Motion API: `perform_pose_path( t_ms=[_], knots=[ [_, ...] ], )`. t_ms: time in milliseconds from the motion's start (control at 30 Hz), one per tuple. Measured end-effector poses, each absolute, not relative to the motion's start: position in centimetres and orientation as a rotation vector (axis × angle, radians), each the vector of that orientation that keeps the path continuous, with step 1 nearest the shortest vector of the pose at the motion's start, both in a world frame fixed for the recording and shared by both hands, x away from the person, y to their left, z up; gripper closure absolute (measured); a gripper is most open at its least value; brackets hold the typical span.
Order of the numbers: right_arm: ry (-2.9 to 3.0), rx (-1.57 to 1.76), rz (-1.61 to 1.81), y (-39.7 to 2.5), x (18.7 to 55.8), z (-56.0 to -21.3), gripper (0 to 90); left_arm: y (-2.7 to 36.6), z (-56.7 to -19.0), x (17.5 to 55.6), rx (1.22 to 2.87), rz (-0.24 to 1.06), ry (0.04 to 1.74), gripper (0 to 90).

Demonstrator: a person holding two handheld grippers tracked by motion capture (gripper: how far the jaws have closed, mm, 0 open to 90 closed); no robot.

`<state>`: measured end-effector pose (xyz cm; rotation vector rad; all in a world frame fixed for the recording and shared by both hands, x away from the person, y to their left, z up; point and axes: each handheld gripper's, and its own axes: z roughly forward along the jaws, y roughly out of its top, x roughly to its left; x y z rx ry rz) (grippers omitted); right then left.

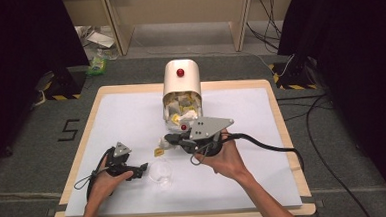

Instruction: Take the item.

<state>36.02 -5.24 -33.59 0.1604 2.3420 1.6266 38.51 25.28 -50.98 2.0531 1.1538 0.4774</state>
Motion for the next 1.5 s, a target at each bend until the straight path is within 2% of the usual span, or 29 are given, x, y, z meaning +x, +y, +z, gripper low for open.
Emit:
perform_pose_path(
  t_ms=[733, 1500],
  knots=[
    [2.419, 0.189, 1.632, -4.3, 34.7, -36.9, 90.0, 25.3, -51.0, 38.5, 2.053, 0.478, 1.153, 3.2],
    [2.511, 0.192, 1.516, -2.7, 35.0, -40.0, 90.0, 25.3, -51.0, 38.5, 2.052, 0.478, 1.153, 3.2]
  ],
)
